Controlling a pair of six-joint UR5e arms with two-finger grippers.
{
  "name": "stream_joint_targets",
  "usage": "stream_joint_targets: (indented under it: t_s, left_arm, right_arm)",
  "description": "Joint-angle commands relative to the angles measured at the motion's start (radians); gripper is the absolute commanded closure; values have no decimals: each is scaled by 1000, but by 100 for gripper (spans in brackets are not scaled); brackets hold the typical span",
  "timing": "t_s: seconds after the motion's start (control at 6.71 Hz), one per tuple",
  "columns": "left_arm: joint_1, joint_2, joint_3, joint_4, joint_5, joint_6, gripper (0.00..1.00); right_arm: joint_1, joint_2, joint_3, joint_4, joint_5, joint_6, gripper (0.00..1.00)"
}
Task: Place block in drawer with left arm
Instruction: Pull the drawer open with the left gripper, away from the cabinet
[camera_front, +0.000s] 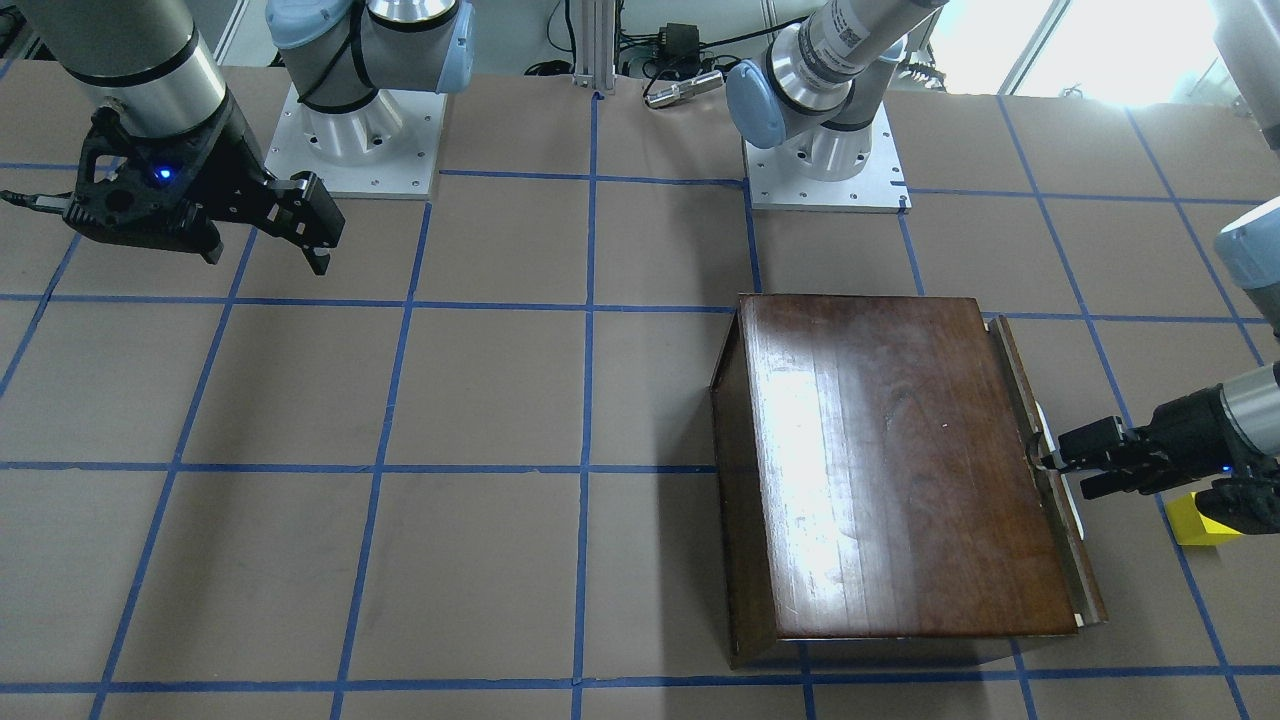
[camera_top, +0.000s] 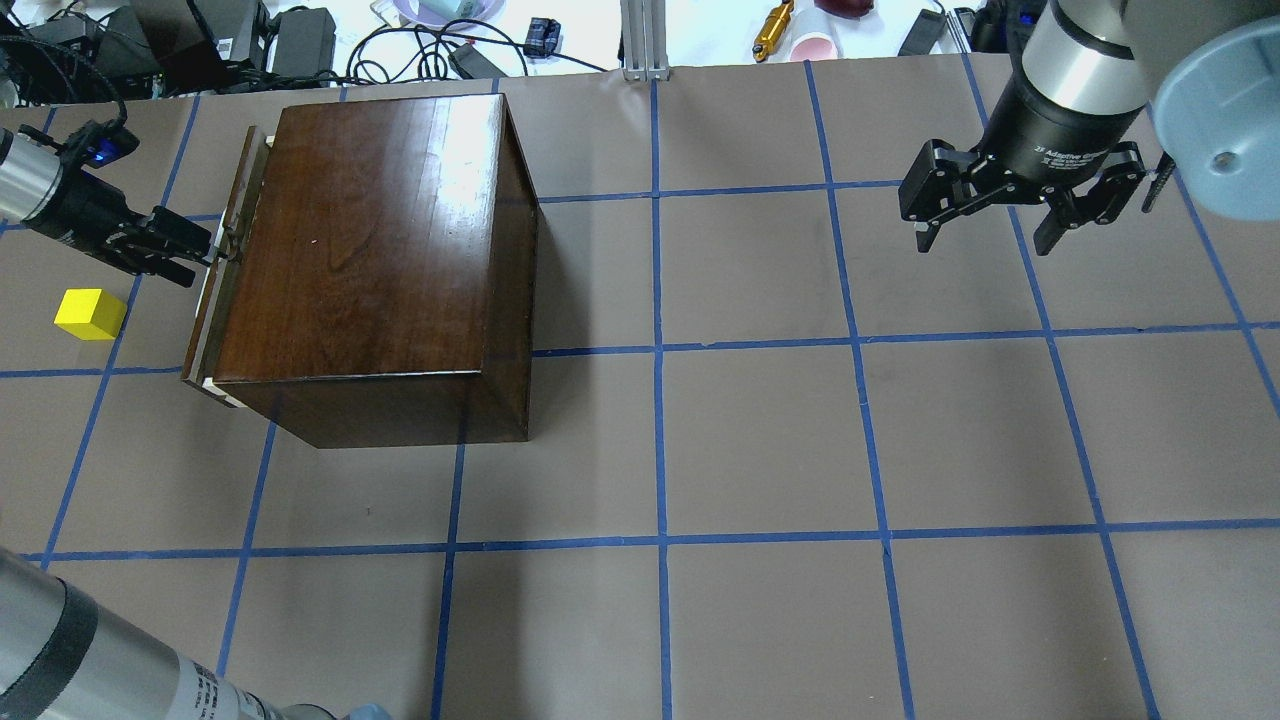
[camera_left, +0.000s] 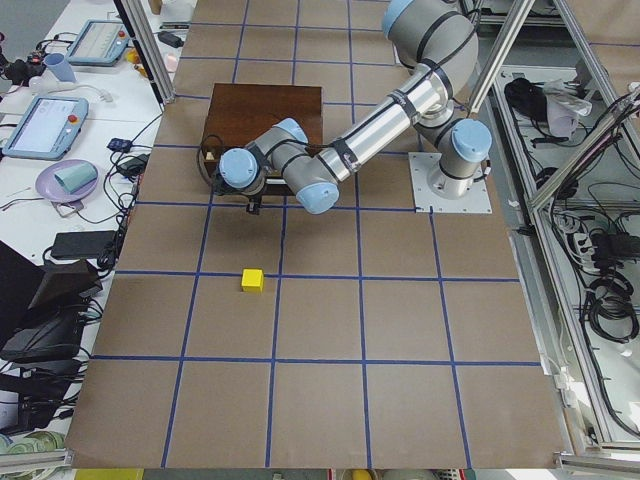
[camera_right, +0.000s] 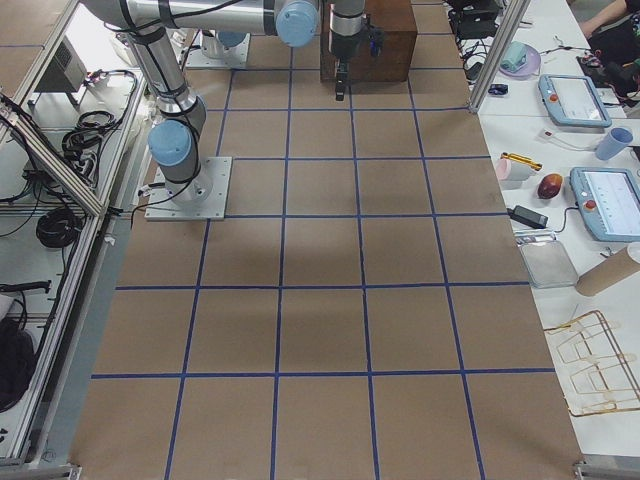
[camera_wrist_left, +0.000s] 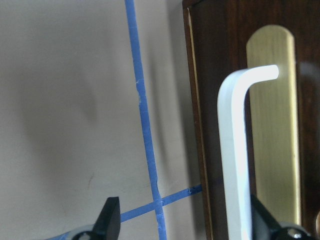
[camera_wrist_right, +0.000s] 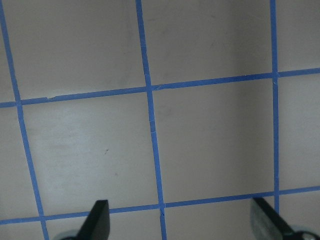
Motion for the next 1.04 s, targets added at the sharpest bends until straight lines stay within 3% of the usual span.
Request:
stream_joint_targets:
  t_s: [0.0,0.89]
  left_arm:
    - [0,0,14,1,39,13,13]
    - [56,3,23,2,83,16,14]
  right_arm:
    - [0,0,0,0,-2,0,0]
    - [0,0,0,0,0,0,0]
